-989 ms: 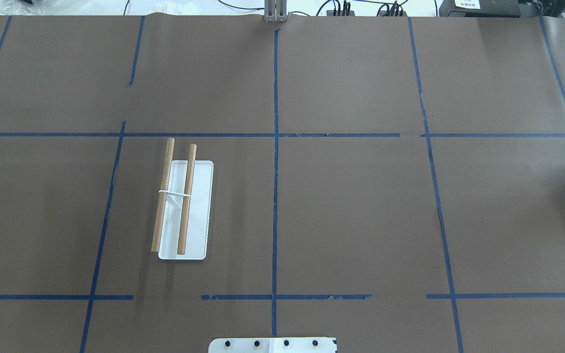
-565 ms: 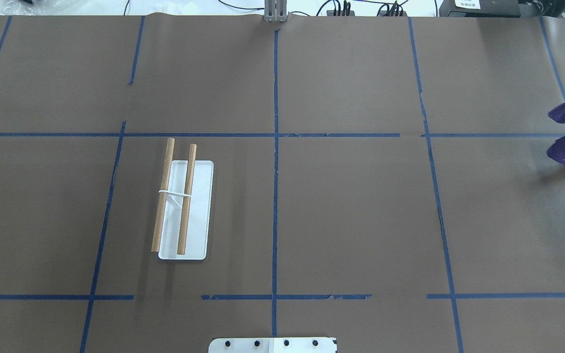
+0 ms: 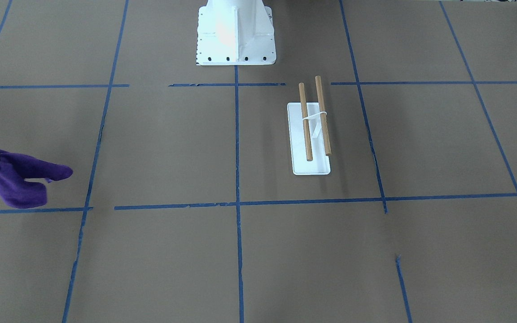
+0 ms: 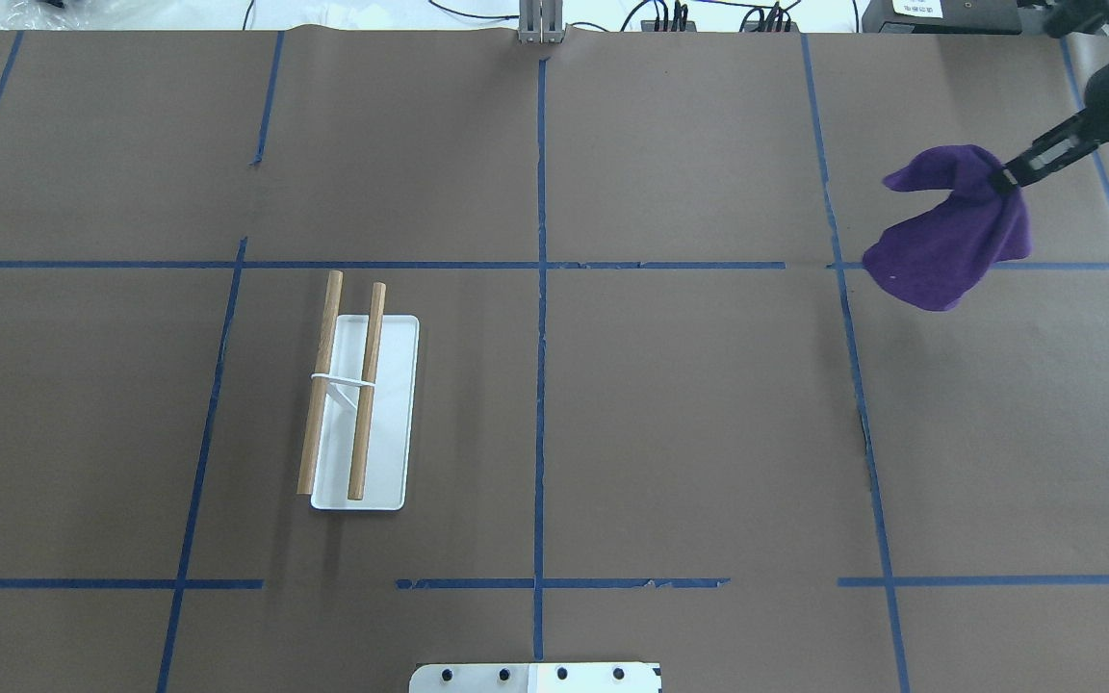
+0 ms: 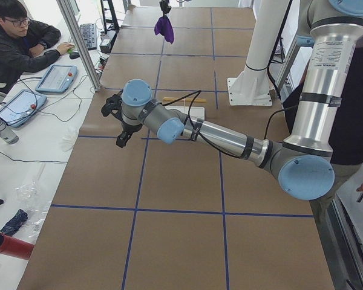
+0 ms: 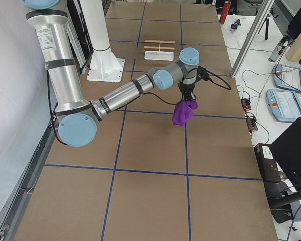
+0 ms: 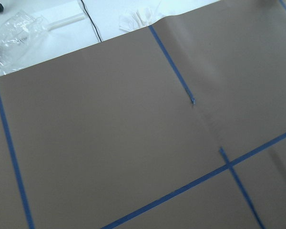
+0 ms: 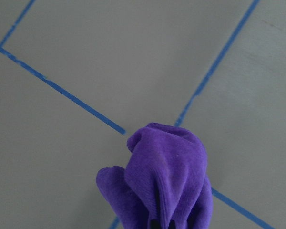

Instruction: Hang towel on rack

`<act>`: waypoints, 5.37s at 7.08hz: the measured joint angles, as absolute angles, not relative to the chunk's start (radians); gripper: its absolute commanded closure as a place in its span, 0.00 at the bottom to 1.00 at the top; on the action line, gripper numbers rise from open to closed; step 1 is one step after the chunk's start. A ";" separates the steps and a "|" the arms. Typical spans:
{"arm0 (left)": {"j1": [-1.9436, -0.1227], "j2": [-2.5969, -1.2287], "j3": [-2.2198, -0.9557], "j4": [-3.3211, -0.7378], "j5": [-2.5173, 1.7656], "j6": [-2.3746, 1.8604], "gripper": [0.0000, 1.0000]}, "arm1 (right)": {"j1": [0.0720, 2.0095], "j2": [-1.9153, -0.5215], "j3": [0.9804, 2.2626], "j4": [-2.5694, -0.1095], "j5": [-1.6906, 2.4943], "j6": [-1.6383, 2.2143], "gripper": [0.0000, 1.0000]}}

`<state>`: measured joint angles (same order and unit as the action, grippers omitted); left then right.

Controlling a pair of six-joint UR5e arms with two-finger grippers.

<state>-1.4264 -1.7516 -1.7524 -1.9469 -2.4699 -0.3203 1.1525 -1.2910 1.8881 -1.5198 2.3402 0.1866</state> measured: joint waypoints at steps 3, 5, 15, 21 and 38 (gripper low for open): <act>-1.243 -1.927 -1.797 -1.950 -2.476 -0.901 0.00 | 0.962 -1.130 1.922 -1.520 2.250 0.419 1.00; -1.097 -2.052 -1.786 -1.951 -2.466 -1.278 0.00 | 0.871 -1.049 1.942 -1.519 2.159 0.442 1.00; -0.795 -2.229 -1.755 -1.985 -2.312 -1.989 0.17 | 0.489 -0.921 2.083 -1.509 1.609 0.445 1.00; -0.776 -2.248 -1.764 -1.992 -2.311 -2.094 1.00 | 0.489 -0.920 2.085 -1.484 1.590 0.445 1.00; -0.829 -1.707 -1.919 -2.051 -2.250 -1.437 0.48 | 0.948 -1.106 1.888 -1.794 2.065 0.296 0.00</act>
<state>-0.8291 -1.7073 -1.9191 -2.0512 -2.2503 -1.4369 0.9477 -1.1056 1.8876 -1.7943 2.0654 0.2955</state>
